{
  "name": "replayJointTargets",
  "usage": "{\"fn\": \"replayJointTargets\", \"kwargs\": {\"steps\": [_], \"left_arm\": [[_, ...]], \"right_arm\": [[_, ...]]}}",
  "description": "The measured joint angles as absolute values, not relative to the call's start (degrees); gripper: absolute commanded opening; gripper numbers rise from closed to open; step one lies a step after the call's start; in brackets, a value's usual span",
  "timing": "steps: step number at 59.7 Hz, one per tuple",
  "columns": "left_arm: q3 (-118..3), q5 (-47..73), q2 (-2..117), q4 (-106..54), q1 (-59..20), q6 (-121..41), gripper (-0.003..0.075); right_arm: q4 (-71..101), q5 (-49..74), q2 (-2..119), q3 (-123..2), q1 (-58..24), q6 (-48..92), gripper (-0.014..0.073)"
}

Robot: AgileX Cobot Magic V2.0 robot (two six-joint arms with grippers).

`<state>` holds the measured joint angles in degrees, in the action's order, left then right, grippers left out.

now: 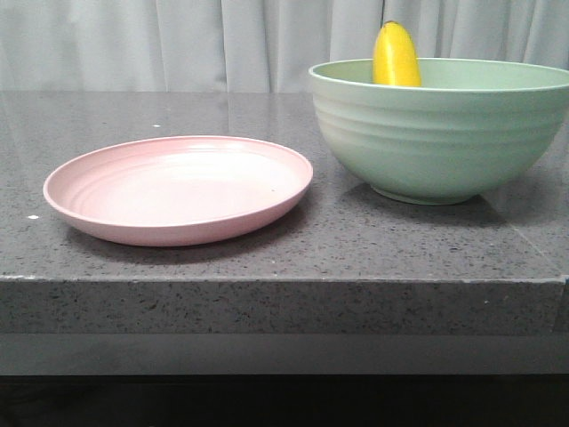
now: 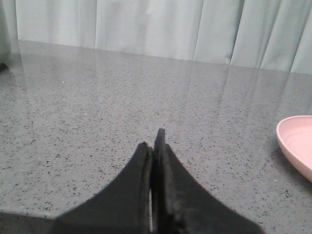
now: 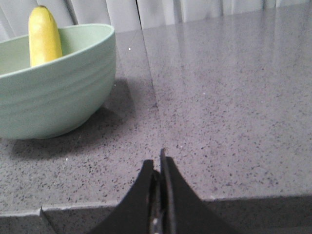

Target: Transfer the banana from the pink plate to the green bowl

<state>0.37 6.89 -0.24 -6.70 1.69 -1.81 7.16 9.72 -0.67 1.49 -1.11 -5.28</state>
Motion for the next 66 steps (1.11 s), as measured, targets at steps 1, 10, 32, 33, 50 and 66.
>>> {"fn": "replayJointTargets", "kwargs": {"steps": [1,10,32,33,50,66], "left_arm": [[0.4,6.9,-0.2,-6.7,1.7,-1.8,-0.0020],[0.4,6.9,-0.2,-6.7,1.7,-1.8,-0.0020],[0.4,6.9,-0.2,-6.7,1.7,-1.8,-0.0020],[0.4,6.9,-0.2,-6.7,1.7,-1.8,-0.0020],[0.4,6.9,-0.2,-6.7,1.7,-1.8,-0.0020],[0.4,6.9,-0.2,-6.7,1.7,-1.8,-0.0020]], "right_arm": [[7.2,9.9,-0.7,1.5,-1.1,-5.3,-0.0062],[7.2,10.4,-0.7,1.5,-1.1,-5.3,-0.0062],[7.2,10.7,-0.7,1.5,-1.1,-5.4,-0.0062],[7.2,10.7,-0.7,1.5,-1.1,-5.4,-0.0062],[7.2,10.7,-0.7,1.5,-1.1,-5.5,-0.0062],[7.2,10.7,-0.7,1.5,-1.1,-5.5,-0.0062]]}}
